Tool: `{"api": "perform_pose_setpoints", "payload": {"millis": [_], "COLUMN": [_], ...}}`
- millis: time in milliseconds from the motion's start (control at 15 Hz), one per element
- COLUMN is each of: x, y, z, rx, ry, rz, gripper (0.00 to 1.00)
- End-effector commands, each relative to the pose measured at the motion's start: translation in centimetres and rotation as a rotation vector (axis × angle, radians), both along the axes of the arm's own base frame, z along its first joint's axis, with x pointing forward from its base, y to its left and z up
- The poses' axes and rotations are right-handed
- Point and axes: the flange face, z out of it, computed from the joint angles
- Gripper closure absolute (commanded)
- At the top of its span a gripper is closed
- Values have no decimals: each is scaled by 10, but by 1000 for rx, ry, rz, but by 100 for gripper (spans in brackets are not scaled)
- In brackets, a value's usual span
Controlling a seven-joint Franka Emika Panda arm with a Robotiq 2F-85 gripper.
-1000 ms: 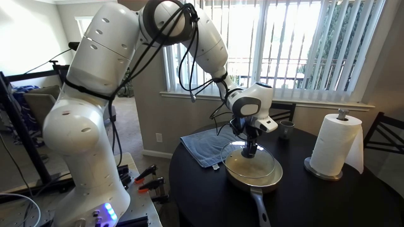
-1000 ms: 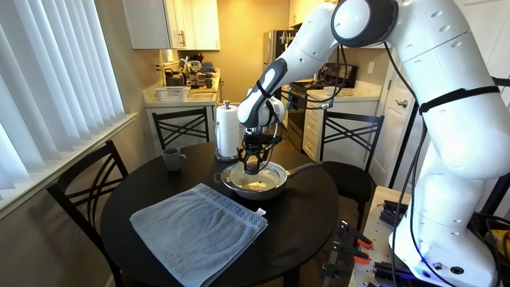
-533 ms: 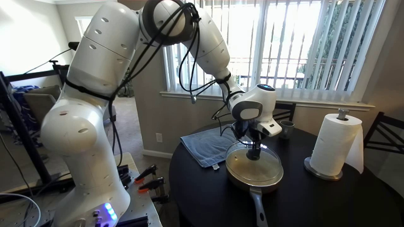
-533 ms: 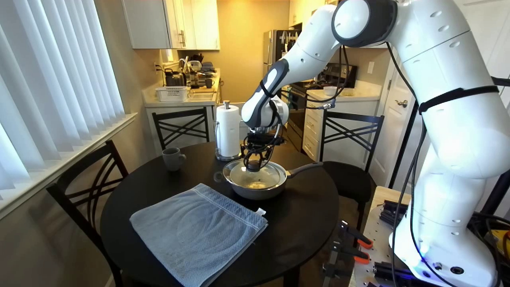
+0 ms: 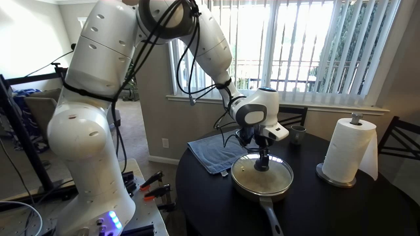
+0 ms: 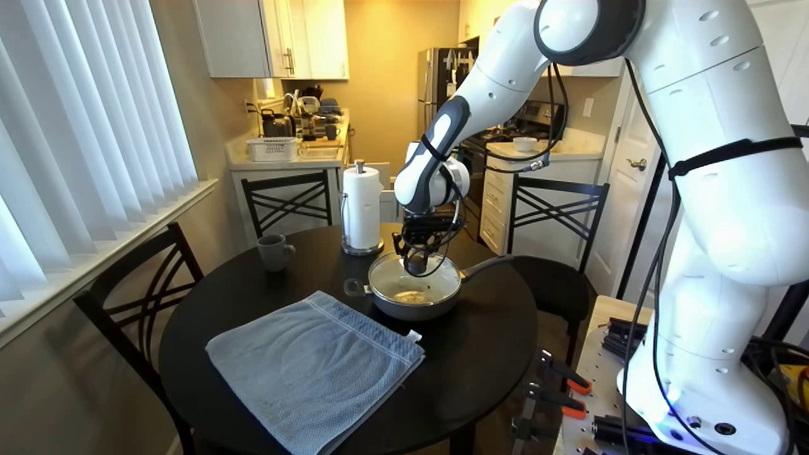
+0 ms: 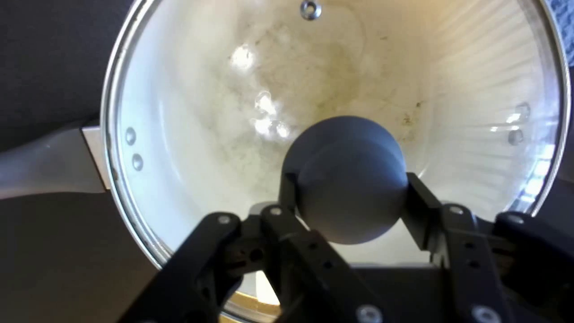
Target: Put the lid on the pot
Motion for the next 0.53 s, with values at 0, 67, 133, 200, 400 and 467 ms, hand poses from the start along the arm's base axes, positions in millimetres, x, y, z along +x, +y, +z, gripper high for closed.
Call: {"api": "perform_pose_setpoints", "payload": {"millis": [0,67,133,200,400,467], "x": [-10,-9,-7,-6,-6,-6], "y": [29,35,41,46,52,53], "z": [19,19,18,18,15,15], "rx": [-38,-47,-52,-55,-53,-52], "ry": [28,34,42,47,55,56], "rz": [72,94,111,123,138,138], "gripper": [67,67,67,67,67,67]}}
